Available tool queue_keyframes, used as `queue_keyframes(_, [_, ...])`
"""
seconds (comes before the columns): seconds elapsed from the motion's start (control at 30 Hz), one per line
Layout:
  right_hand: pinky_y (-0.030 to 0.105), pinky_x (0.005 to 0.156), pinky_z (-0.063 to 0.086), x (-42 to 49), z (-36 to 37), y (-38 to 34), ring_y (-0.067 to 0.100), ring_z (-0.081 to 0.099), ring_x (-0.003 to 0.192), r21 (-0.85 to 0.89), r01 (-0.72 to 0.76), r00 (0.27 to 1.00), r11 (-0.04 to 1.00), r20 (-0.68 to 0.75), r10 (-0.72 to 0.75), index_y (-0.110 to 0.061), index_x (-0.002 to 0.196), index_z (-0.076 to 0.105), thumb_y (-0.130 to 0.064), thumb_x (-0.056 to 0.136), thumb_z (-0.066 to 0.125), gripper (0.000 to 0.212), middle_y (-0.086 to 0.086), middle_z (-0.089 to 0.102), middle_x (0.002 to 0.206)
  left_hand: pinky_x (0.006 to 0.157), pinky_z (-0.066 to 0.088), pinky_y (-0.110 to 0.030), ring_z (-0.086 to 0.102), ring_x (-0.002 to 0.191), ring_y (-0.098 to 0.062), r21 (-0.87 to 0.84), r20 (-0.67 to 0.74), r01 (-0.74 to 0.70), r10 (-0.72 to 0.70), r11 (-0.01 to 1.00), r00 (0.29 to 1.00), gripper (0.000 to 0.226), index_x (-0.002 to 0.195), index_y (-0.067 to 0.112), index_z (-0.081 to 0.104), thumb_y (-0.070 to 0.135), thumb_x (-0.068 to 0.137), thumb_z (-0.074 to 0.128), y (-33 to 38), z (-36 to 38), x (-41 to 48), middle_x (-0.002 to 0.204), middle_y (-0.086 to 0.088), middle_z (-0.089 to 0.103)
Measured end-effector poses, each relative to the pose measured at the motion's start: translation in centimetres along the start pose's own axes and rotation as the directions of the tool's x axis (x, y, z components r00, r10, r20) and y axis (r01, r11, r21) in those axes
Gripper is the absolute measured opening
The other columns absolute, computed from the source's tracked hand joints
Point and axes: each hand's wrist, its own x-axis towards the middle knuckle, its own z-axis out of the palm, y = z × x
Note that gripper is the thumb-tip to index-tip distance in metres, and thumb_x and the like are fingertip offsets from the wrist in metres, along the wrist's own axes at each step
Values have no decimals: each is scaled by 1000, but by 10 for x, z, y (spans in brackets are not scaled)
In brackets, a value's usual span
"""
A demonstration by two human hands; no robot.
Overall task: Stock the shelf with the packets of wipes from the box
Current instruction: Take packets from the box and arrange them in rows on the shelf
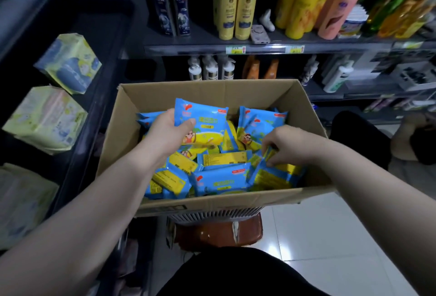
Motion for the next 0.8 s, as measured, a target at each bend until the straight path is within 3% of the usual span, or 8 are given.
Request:
queue_keyframes(0.1, [28, 64, 44, -9, -21, 3, 17, 51, 71, 199, 17, 979, 980, -204, 25, -21, 86, 68, -26, 70, 80, 20, -5, 53, 69, 94, 48, -51, 64, 101, -22, -55, -24, -3, 2, 998, 1000, 27, 102, 25, 63, 40, 80, 60, 3, -5, 0, 107, 0, 69])
queue_keyframes(0.17, [22, 56, 37, -12, -35, -2, 12, 46, 58, 347, 45, 926, 937, -366, 91, -21, 78, 66, -21, 70, 82, 18, -9, 47, 60, 93, 49, -50, 65, 97, -22, -92, -46, -17, 13, 996, 999, 9, 96, 25, 62, 29, 89, 60, 7, -7, -2, 103, -1, 69])
queue_keyframes(0.27, [28, 61, 47, -12, -48, -23, 9, 57, 63, 463, 242, 710, 853, -683, 169, -24, 74, 63, -18, 72, 80, 19, -12, 59, 66, 86, 54, -48, 66, 93, -23, -174, -84, -38, 24, 984, 996, 12, 103, 17, 61, 22, 94, 57, 12, -8, -6, 102, -4, 70])
queue_keyframes(0.37, [39, 74, 53, -6, -43, -57, 23, 66, 86, 202, 398, 464, 895, -886, -6, -13, 83, 67, -11, 69, 76, 17, 0, 71, 90, 67, 57, -36, 66, 79, -15, -337, -58, -58, 40, 940, 997, 14, 107, 14, 57, 21, 97, 51, 24, -3, -14, 90, 2, 69])
queue_keyframes(0.43, [39, 76, 54, 1, -32, -77, 25, 68, 90, 15, 442, 388, 897, -905, -177, -7, 82, 69, -2, 65, 66, 18, 5, 72, 97, 67, 58, -35, 66, 76, -12, -466, -44, -54, 38, 883, 998, 13, 108, 15, 54, 21, 99, 46, 37, -1, -22, 85, 3, 67])
queue_keyframes(0.53, [38, 79, 54, 11, -18, -92, 25, 68, 95, -100, 467, 320, 879, -907, -273, -3, 83, 71, 5, 66, 65, 20, 7, 71, 104, 75, 58, -41, 67, 90, -22, -593, -48, -79, 63, 801, 997, 17, 112, 14, 53, 23, 99, 46, 47, -6, -32, 102, -8, 68])
queue_keyframes(0.67, [35, 89, 50, 20, -12, -105, 24, 67, 102, -191, 475, 276, 859, -894, -352, -2, 91, 72, 1, 74, 66, 19, 9, 69, 111, 64, 55, -30, 69, 85, -16, -592, -49, -134, 130, 795, 990, 16, 107, 17, 59, 12, 92, 57, 43, -18, -38, 99, -2, 71])
queue_keyframes(0.8, [39, 101, 40, 22, -15, -113, 24, 58, 116, -213, 498, 422, 840, -787, -450, -10, 109, 69, -35, 86, 60, 36, 6, 63, 124, 60, 53, -27, 69, 73, -9, -560, -136, -152, 90, 815, 987, 18, 99, 19, 61, 5, 89, 60, 35, -36, -41, 84, 8, 73])
